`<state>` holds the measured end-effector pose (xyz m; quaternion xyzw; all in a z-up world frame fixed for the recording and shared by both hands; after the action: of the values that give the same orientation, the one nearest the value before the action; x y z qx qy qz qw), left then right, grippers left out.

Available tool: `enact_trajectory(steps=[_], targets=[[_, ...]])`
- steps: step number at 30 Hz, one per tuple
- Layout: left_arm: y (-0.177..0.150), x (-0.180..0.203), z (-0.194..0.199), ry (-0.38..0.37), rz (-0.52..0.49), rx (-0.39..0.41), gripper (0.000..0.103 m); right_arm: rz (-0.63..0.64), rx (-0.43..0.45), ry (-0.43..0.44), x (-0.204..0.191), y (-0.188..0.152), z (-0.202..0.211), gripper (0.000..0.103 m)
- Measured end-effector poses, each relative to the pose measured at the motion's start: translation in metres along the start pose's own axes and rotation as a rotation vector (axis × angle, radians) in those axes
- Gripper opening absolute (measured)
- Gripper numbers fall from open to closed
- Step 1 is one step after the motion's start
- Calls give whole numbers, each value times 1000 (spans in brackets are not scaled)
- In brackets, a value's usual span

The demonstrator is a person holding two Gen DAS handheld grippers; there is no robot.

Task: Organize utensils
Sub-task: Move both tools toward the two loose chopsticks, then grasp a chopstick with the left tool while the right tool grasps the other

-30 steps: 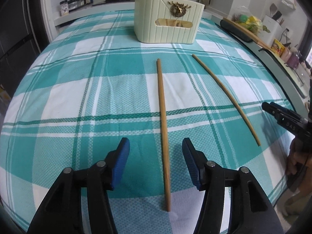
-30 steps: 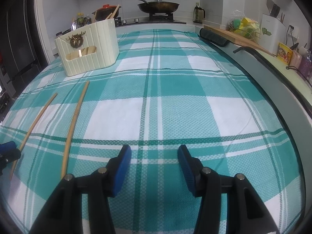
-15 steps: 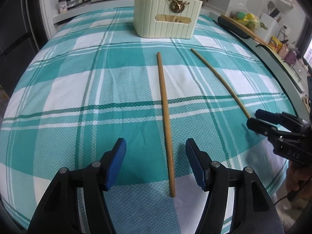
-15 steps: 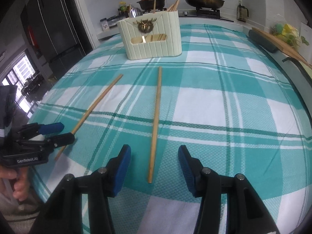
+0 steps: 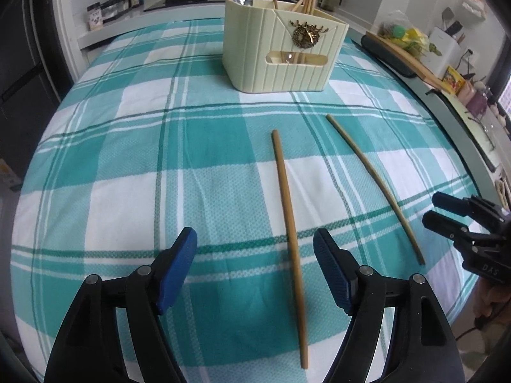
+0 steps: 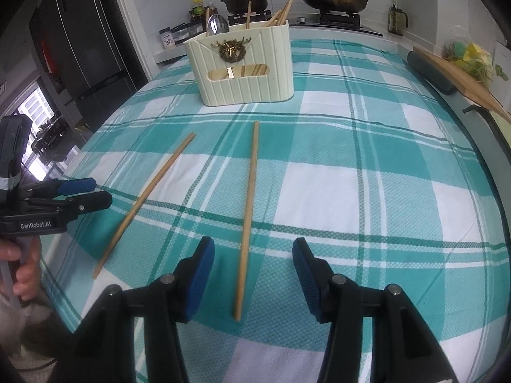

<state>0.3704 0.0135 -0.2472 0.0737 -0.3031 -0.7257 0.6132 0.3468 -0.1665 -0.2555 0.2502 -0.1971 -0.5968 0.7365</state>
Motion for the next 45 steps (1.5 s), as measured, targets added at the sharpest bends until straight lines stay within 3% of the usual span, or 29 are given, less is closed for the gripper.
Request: enact_trajectory(steps=[3,8,21,36,39,42,45], targets=[[14,8,-12,-8,-12,-6,77,23,9,-5,-4,13,-9,52],[29,12,-28,85,-71,-12,77,33,-30,18,-11,31,-31,52],[31,10,-50,130,-92,-36,77,88,-59,14,-20,50,-59,52],[40,-1,-71,86,-81,-80,79,167,-97,-3,-26,56,-83,52],[42,0,-73,76,-78,-98,76,184,-101,-4,-28,66,-90,52],[46,4,-75,61,-81,-112,66,199,-106,-9,-32,79,-101,51],[50,9,-77,55,-91,-118,46,221,-99,-34,-36,93,-112,43]])
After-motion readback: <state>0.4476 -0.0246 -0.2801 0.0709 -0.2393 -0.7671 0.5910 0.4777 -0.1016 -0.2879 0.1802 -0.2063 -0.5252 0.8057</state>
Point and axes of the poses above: each gripper's, at about its wrist camera, not at the fingertips, and z roughly against the way its jaws point, x to its right, y to its top, the point moved 10 cm from there along -z, roughly the way its jaws point, and after that the axes turned 10 degrees about -y, right-handed, at the moved point
